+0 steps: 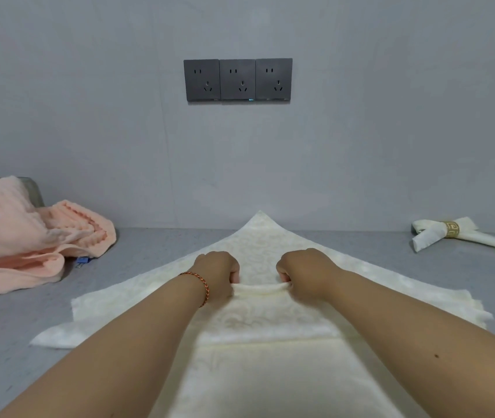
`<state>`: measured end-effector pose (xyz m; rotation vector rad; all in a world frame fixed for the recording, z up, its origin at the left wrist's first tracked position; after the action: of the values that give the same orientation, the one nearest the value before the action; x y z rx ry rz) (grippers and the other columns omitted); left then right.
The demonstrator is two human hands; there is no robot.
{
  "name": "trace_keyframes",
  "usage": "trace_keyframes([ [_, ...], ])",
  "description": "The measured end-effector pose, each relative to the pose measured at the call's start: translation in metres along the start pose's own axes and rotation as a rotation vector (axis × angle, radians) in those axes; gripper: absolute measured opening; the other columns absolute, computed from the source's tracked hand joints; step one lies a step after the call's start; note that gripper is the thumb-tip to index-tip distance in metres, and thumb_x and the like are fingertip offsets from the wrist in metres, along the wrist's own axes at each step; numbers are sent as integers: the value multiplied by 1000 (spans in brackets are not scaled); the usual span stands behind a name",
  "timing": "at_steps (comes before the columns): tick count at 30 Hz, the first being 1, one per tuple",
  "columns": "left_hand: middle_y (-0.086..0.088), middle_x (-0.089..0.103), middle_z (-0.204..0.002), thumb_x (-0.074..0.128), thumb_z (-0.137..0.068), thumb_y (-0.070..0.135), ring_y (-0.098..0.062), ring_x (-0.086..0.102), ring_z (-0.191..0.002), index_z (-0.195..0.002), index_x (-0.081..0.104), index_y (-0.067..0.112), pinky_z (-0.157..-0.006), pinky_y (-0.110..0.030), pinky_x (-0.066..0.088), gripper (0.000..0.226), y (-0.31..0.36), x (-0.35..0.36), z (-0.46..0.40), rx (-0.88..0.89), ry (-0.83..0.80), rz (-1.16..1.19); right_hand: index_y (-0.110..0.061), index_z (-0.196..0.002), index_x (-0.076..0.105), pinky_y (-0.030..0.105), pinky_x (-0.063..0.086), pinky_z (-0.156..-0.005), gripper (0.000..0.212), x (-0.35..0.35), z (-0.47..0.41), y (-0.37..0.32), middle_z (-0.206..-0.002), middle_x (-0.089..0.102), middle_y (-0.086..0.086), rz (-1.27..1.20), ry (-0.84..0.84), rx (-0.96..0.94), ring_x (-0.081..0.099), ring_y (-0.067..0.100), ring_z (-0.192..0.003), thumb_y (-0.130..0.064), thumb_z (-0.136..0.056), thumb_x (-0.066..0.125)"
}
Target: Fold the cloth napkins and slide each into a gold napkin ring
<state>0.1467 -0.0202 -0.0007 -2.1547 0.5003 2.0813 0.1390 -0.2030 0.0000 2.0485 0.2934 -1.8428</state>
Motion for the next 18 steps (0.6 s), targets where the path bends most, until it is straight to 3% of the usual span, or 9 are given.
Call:
trace_keyframes([
  [2, 11, 64, -88, 63, -82, 5, -17, 59, -92, -85, 70, 20, -78, -20, 33, 17, 3, -1, 9, 14, -26, -27, -27, -61, 34, 22, 20, -52, 33, 0, 7, -4, -72, 43, -10, 25, 16, -25, 44, 16, -70, -1, -74, 49],
  [5, 6, 69, -105, 60, -84, 7, -17, 60, -101, -97, 73, 20, -83, -22, 40, 23, 6, -4, 18, 10, -95, -56, -29, -60, 38, 23, 33, -59, 31, -1, 13, -4, -73, 47, -11, -16, -59, -22, 47, 16, -75, -7, -75, 54],
  [7, 3, 69, -98, 56, -84, 13, -20, 60, -92, -83, 70, 23, -81, -26, 47, 17, 4, -2, 16, -36, -124, -31, -27, -59, 43, 26, 40, -63, 26, -2, 14, -2, -74, 53, -9, -74, -94, 20, 50, 16, -75, -13, -76, 56],
  [8, -1, 67, -85, 55, -83, 16, -22, 58, -81, -69, 62, 22, -74, -27, 48, 17, 3, -2, 15, -62, -118, -12, -24, -57, 43, 26, 40, -61, 27, -3, 14, 0, -70, 52, -6, -104, -89, 38, 49, 17, -71, -16, -79, 56],
  [10, 0, 50, -64, 54, -83, 19, -24, 46, -66, -55, 42, 19, -60, -26, 38, 30, 2, -3, 14, -109, -89, 24, -21, -55, 44, 25, 36, -58, 32, -5, 13, 3, -62, 49, -5, -159, -85, 63, 46, 16, -66, -20, -83, 60],
  [12, 5, 56, -68, 60, -86, 22, -22, 54, -74, -54, 45, 22, -68, -26, 44, 35, 4, -2, 14, -93, -76, 13, -22, -56, 49, 25, 40, -62, 33, -3, 11, 7, -66, 54, -6, -236, -96, 92, 50, 13, -67, -23, -83, 68],
  [14, 9, 69, -91, 69, -85, 26, -17, 63, -94, -59, 54, 25, -89, -31, 47, 29, 5, -1, 13, -70, -64, -4, -24, -59, 52, 24, 44, -66, 30, 0, 8, 10, -70, 58, -9, -306, -98, 109, 53, 10, -68, -24, -79, 74],
  [16, 8, 67, -107, 71, -83, 28, -16, 60, -106, -77, 62, 26, -101, -35, 40, 12, 4, 1, 11, -68, -65, 6, -25, -63, 53, 22, 43, -65, 27, 4, 7, 12, -73, 57, -12, -354, -102, 121, 52, 7, -68, -25, -78, 76],
  [18, 7, 59, -118, 70, -85, 34, -17, 55, -114, -109, 61, 23, -105, -38, 35, 27, 1, 2, 9, -92, -102, -14, -24, -76, 55, 19, 40, -63, 21, 6, 7, 14, -83, 56, -10, -404, -119, 141, 52, 9, -74, -26, -78, 76],
])
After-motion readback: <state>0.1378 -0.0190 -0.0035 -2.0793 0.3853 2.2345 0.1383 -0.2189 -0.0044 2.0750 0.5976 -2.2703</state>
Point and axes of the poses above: each hand's wrist, its own z-axis away from the middle knuckle, its own x-axis out of the palm, y = z × x, the point moved 3 cm from there along -z, towards the middle knuckle
